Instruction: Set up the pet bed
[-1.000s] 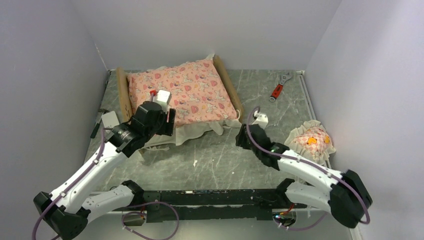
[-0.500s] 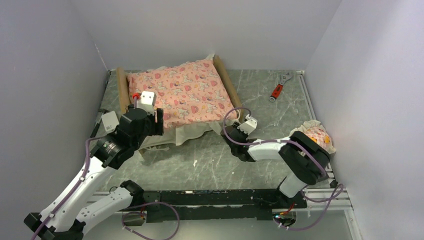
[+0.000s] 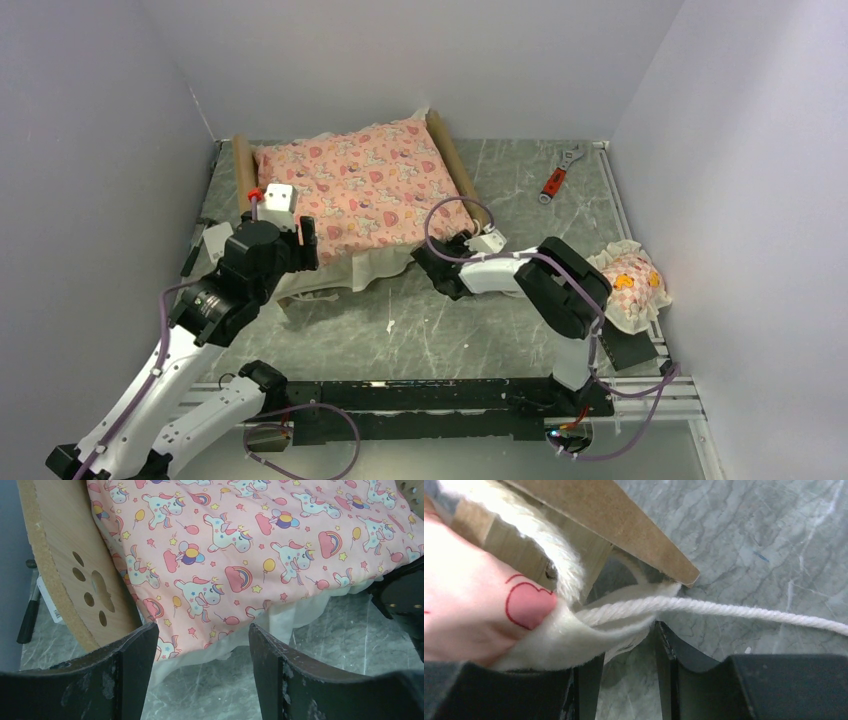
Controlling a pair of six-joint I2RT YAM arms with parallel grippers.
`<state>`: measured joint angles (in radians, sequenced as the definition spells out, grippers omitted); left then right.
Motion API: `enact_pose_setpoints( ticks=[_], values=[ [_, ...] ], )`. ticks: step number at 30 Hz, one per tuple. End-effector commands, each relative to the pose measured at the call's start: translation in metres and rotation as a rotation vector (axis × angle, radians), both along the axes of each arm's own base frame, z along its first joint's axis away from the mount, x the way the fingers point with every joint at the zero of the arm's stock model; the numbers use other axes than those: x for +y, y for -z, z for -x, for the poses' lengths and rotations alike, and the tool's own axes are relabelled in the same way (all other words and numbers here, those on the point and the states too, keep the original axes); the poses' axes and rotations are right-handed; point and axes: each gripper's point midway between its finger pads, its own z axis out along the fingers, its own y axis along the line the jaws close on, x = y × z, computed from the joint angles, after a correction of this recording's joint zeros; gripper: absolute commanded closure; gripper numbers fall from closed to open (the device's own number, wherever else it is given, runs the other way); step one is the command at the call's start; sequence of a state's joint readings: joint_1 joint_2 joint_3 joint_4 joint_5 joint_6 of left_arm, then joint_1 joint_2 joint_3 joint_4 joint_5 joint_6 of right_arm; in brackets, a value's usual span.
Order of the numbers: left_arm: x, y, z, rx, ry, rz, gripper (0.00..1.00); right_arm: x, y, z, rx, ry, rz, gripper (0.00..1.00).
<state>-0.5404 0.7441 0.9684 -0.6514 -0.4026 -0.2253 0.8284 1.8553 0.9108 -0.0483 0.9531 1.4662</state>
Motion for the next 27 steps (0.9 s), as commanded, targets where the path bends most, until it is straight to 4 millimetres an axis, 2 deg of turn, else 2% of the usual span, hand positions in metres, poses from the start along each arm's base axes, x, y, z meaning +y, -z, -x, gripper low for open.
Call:
enact_pose_setpoints(
  ticks=[1,8,15,22,27],
  values=[
    [-0.003,-0.004,-0.001,-0.026,0.016,0.043,0.28,-0.041,0.017,0.020,0.058,0.208,0.095,0.57],
    [-0.002,-0.004,-0.001,-0.024,0.012,0.051,0.28,-0.052,0.037,0.029,0.114,0.235,0.148,0.61],
    [-0.001,-0.003,-0.001,-0.023,0.011,0.052,0.28,-0.046,0.053,0.028,0.160,0.115,0.134,0.80],
    [0.001,-0.001,-0.002,-0.020,0.002,0.048,0.28,-0.058,0.053,0.045,0.221,0.106,0.148,0.98],
    [0.002,-0.001,-0.003,-0.020,-0.003,0.044,0.28,-0.054,0.046,0.062,0.273,0.003,0.094,1.00]
  ],
)
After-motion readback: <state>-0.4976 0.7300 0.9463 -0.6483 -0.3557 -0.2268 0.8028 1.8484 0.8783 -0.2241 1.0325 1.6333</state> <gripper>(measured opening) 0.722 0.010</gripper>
